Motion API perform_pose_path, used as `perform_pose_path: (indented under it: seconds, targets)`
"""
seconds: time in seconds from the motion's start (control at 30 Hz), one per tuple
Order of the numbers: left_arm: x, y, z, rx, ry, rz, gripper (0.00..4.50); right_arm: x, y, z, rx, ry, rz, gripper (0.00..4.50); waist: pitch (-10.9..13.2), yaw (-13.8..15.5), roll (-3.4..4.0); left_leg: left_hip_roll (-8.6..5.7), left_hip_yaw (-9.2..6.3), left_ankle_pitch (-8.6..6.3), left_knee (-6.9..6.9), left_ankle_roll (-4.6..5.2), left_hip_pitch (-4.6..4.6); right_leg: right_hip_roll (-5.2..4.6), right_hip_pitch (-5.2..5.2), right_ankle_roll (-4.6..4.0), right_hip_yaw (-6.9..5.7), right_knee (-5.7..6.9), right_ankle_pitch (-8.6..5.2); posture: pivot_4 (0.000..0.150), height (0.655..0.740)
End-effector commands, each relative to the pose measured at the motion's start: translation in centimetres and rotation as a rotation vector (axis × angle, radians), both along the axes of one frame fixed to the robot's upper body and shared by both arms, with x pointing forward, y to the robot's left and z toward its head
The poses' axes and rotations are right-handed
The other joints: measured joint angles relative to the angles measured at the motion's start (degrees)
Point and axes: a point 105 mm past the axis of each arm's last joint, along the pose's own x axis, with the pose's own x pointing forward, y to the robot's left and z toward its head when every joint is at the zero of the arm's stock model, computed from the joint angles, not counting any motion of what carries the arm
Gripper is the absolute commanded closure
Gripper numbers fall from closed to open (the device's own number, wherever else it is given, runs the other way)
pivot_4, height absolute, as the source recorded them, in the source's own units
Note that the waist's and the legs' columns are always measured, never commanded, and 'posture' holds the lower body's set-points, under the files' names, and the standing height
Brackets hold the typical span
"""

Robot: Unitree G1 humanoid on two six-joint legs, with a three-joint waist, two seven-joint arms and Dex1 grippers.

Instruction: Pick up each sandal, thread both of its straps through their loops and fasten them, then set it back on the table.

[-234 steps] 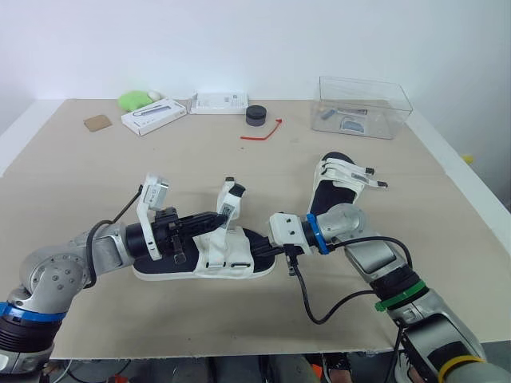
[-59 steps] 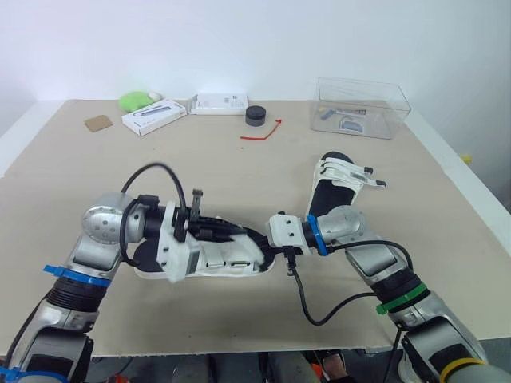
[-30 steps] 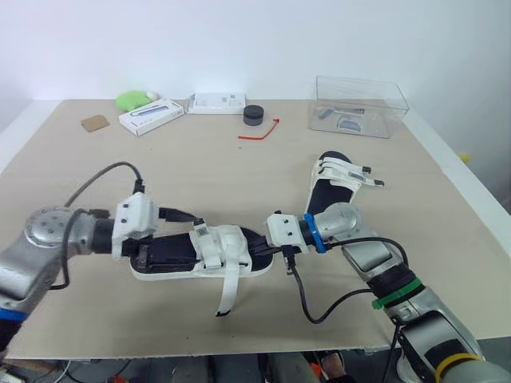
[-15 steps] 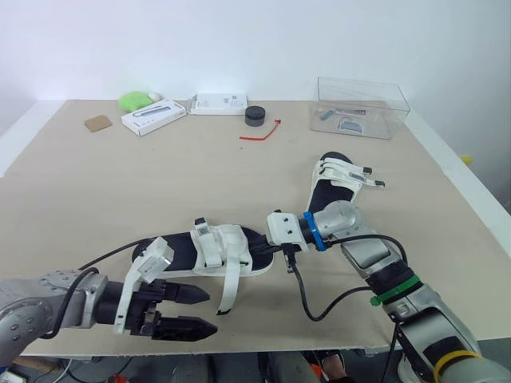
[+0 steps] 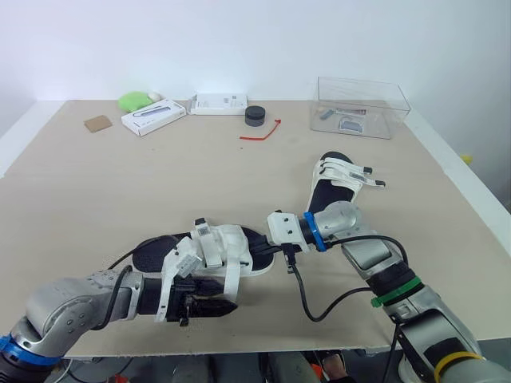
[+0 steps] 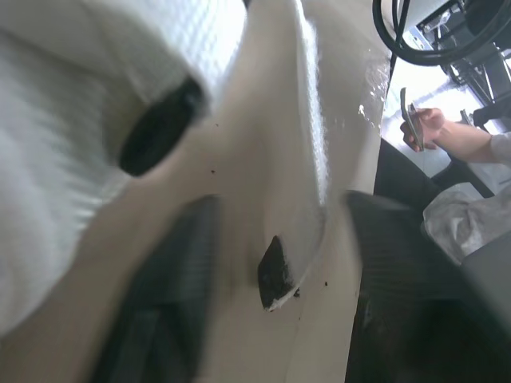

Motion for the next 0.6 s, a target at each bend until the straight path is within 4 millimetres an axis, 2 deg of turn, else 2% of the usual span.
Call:
perform_pose_path:
  seconds: [0.03, 0.07, 0.23, 0.37, 0.43, 0.47, 0.57, 0.6]
  targets:
    - [-0.2, -0.7, 0.5, -0.037, -0.002, -0.03, 4.0, -0.1, -1.1, -1.8, -0.08, 0.034, -0.034, 4.5, 0.0, 0.0, 0.0, 0.0, 0.0, 0.0, 0.0, 0.0, 0.0, -0.01, 0.0, 0.01, 0.0, 0.0, 0.0, 0.15, 0.74]
    - [-0.2, -0.9, 0.7, -0.054, -0.001, -0.033, 4.35, -0.1, -1.2, -1.8, -0.081, 0.034, -0.035, 4.5, 0.0, 0.0, 0.0, -0.01, 0.0, 0.0, 0.0, 0.0, 0.0, -0.01, 0.0, 0.02, 0.0, 0.0, -0.01, 0.15, 0.74]
    - [-0.7, -0.3, 2.4, -0.144, 0.063, -0.062, 4.35, -0.2, -1.3, -1.8, -0.083, 0.033, -0.04, 4.5, 0.0, 0.0, -0.01, -0.02, -0.03, -0.01, 0.0, 0.01, -0.02, -0.04, 0.0, 0.13, -0.01, -0.02, -0.07, 0.15, 0.74]
    - [-2.2, 1.0, 5.6, -0.283, 0.202, -0.154, 4.35, -0.2, -1.3, -1.8, -0.081, 0.031, -0.044, 4.5, 0.0, 0.0, -0.06, -0.02, -0.08, -0.02, 0.0, 0.03, -0.03, -0.08, 0.0, 0.15, -0.05, -0.01, -0.12, 0.15, 0.74]
    - [-1.6, 1.8, 7.2, -0.335, 0.22, -0.153, 4.35, -0.2, -1.3, -1.8, -0.081, 0.029, -0.046, 4.5, 0.0, 0.0, -0.06, 0.01, -0.13, -0.02, 0.0, 0.03, -0.07, -0.09, -0.03, 0.15, -0.09, -0.02, -0.13, 0.15, 0.74]
    - [-1.0, 2.0, 7.7, -0.351, 0.213, -0.132, 4.35, -0.2, -1.4, -1.8, -0.081, 0.028, -0.047, 4.5, 0.0, 0.0, -0.06, -0.05, -0.2, -0.02, 0.0, 0.03, -0.07, -0.09, -0.01, 0.17, -0.15, -0.01, -0.17, 0.15, 0.74]
    - [4.0, 2.8, 9.4, -0.405, 0.127, 0.047, 4.35, -0.2, -1.4, -1.8, -0.081, 0.024, -0.049, 4.5, 0.0, 0.2, -0.08, -0.12, -0.21, -0.02, 0.01, 0.03, -0.07, -0.12, 0.03, 0.19, -0.15, -0.01, -0.16, 0.15, 0.74]
    - [5.1, 2.9, 9.4, -0.397, 0.107, 0.087, 4.35, -0.2, -1.4, -1.8, -0.081, 0.023, -0.049, 4.5, 0.0, 0.2, -0.13, -0.18, -0.34, 0.0, 0.02, 0.01, -0.08, -0.13, 0.07, 0.21, -0.19, -0.01, -0.15, 0.15, 0.74]
